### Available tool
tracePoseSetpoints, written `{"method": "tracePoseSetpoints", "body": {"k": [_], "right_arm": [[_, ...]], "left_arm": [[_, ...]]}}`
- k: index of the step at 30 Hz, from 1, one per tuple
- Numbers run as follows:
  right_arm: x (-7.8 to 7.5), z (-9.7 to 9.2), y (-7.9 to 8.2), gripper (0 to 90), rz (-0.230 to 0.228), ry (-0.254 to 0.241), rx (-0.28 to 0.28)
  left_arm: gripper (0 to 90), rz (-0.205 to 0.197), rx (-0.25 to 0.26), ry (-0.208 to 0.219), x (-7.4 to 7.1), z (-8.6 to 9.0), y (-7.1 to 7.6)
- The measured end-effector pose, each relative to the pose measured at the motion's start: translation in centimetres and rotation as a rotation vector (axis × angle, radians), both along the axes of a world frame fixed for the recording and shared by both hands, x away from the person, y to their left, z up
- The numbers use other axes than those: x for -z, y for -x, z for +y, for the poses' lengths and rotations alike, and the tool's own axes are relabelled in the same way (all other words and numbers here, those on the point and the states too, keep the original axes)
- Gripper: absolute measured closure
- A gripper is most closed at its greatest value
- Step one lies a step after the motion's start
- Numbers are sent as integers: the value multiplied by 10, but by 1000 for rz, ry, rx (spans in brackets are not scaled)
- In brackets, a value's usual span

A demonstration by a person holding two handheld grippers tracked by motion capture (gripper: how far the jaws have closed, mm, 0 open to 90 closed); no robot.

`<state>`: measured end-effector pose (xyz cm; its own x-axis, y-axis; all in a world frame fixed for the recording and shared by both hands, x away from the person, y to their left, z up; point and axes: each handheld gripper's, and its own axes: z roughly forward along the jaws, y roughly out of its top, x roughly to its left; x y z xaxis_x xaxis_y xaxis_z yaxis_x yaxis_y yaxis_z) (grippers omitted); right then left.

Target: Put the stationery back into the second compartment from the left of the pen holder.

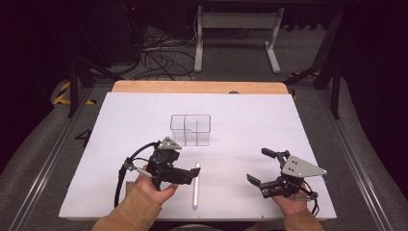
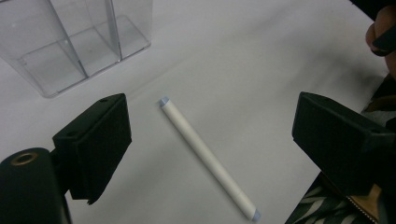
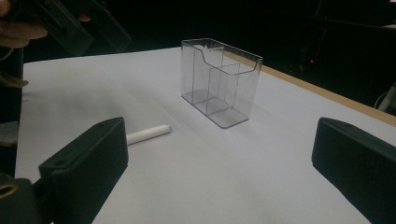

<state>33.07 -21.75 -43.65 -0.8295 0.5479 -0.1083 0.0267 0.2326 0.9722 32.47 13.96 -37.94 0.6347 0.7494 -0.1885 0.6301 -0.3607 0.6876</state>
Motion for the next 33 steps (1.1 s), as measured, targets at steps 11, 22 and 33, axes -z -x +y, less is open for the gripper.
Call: {"method": "tracePoseSetpoints", "body": {"k": [11, 22, 33], "right_arm": [[0, 1, -1, 42, -1, -4, -10], [0, 1, 0, 42, 3, 0, -13], [-1, 2, 1, 42, 2, -7, -13]], "left_arm": [[152, 28, -42, -37, 0, -8, -1], [251, 134, -34, -95, 3, -14, -10], [292, 283, -29, -129, 17, -24, -24]]}}
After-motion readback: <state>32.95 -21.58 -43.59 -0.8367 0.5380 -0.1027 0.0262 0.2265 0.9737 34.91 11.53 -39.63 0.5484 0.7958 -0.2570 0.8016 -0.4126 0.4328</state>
